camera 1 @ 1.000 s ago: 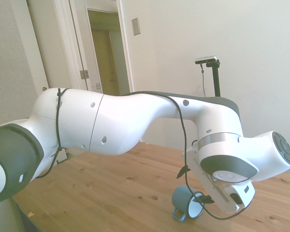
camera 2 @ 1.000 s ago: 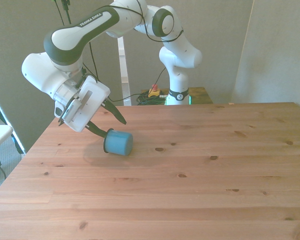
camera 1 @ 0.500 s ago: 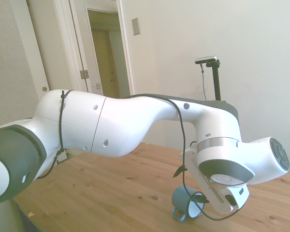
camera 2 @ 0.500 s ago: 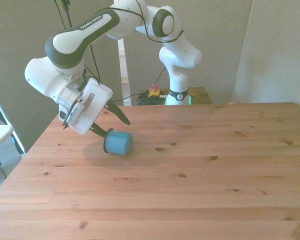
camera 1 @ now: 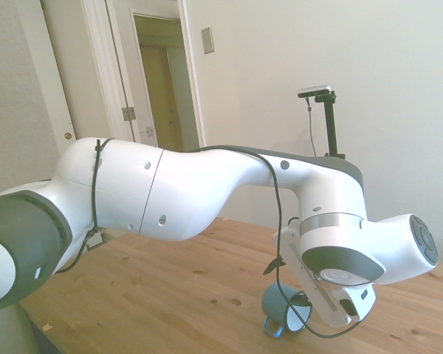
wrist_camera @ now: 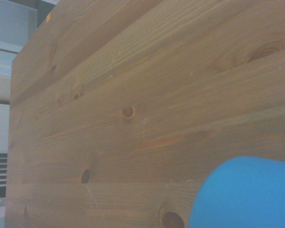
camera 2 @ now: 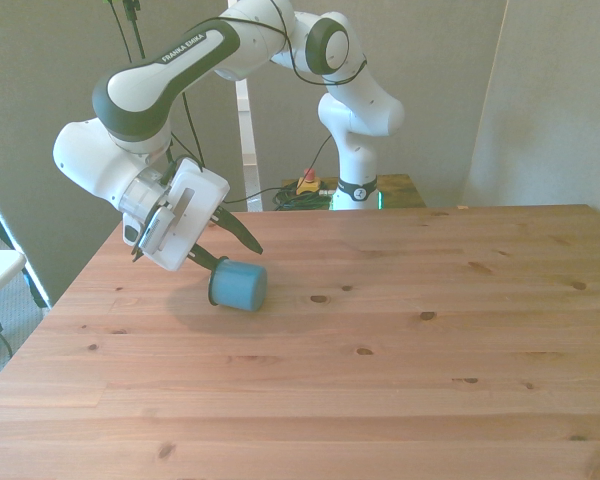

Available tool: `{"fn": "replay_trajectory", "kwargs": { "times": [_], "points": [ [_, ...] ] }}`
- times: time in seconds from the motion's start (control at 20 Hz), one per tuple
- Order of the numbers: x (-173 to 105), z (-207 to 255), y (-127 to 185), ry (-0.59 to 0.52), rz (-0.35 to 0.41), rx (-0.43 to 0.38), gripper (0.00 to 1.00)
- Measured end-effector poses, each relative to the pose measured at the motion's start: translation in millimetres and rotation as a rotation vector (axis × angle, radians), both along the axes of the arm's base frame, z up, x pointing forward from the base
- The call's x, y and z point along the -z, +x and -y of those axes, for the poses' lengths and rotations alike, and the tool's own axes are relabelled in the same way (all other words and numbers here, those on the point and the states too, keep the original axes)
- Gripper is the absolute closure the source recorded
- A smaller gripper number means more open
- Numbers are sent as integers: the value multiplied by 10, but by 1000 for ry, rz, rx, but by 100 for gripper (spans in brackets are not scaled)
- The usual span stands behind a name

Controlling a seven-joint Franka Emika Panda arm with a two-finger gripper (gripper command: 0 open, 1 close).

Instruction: Flip the mug upright

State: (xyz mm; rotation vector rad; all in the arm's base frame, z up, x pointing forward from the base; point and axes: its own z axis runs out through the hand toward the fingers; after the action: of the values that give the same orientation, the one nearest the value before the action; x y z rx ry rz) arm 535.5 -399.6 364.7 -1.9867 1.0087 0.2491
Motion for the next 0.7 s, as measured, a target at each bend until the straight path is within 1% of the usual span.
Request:
{"fn": "replay_trajectory", "kwargs": {
  "times": [0.7],
  "points": [
    [-69, 38, -55, 4, -1, -1, 100]
  ]
}}
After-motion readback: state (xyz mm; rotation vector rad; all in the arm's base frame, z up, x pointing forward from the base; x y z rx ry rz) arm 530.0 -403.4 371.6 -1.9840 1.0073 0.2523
